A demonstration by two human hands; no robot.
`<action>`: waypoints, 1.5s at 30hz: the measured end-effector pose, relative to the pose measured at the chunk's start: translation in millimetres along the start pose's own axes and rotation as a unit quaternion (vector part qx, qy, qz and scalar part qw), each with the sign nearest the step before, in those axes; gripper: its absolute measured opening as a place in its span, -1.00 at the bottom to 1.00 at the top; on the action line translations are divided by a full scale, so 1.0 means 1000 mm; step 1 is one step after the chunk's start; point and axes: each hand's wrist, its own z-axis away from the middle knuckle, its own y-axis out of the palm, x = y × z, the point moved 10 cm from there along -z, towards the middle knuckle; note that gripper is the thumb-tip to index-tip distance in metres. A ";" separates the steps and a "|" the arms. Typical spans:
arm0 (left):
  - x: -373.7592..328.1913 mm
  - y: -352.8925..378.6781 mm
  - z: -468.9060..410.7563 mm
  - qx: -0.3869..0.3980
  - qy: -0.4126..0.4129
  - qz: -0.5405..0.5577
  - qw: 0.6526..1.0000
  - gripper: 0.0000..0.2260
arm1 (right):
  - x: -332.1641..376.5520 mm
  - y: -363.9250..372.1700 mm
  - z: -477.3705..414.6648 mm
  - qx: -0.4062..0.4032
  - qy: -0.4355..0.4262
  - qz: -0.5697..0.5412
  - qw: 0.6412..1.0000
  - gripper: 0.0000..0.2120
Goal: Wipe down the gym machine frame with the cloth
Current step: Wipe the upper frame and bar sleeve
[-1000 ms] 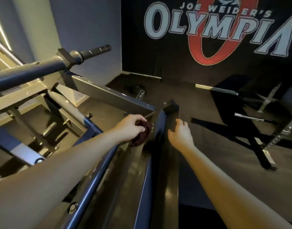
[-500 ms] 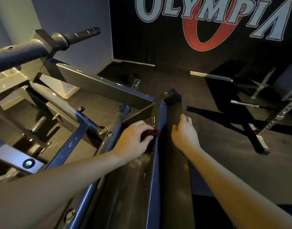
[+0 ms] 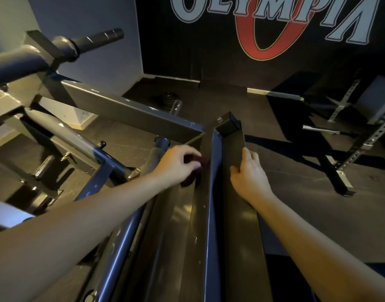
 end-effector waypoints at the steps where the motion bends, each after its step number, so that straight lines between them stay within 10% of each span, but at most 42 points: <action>1: -0.009 0.002 0.028 0.033 0.022 0.000 0.999 -0.85 | 0.000 0.000 0.000 0.001 0.001 -0.005 1.000 -0.35; 7: -0.027 0.006 0.057 0.032 0.079 -0.043 0.995 -0.84 | 0.001 0.000 0.000 0.003 0.003 -0.009 1.000 -0.34; 14: 0.029 0.002 -0.081 -0.091 -0.078 -0.037 0.992 -0.82 | 0.001 0.000 -0.001 -0.002 0.005 0.014 1.000 -0.34; 23: -0.032 0.013 0.091 0.122 0.085 -0.009 0.989 -0.86 | 0.001 0.001 0.000 0.006 0.012 -0.011 1.000 -0.32; 32: 0.024 0.000 -0.087 -0.085 -0.053 -0.008 0.995 -0.85 | -0.001 0.001 0.000 0.000 0.010 0.004 1.000 -0.34; 38: 0.034 0.004 -0.050 -0.013 -0.080 0.102 0.992 -0.83 | 0.001 -0.001 0.001 -0.005 0.015 0.006 1.000 -0.35; 45: -0.016 0.012 0.073 0.149 0.017 -0.017 0.989 -0.84 | 0.004 0.002 0.002 0.011 0.010 0.006 1.000 -0.31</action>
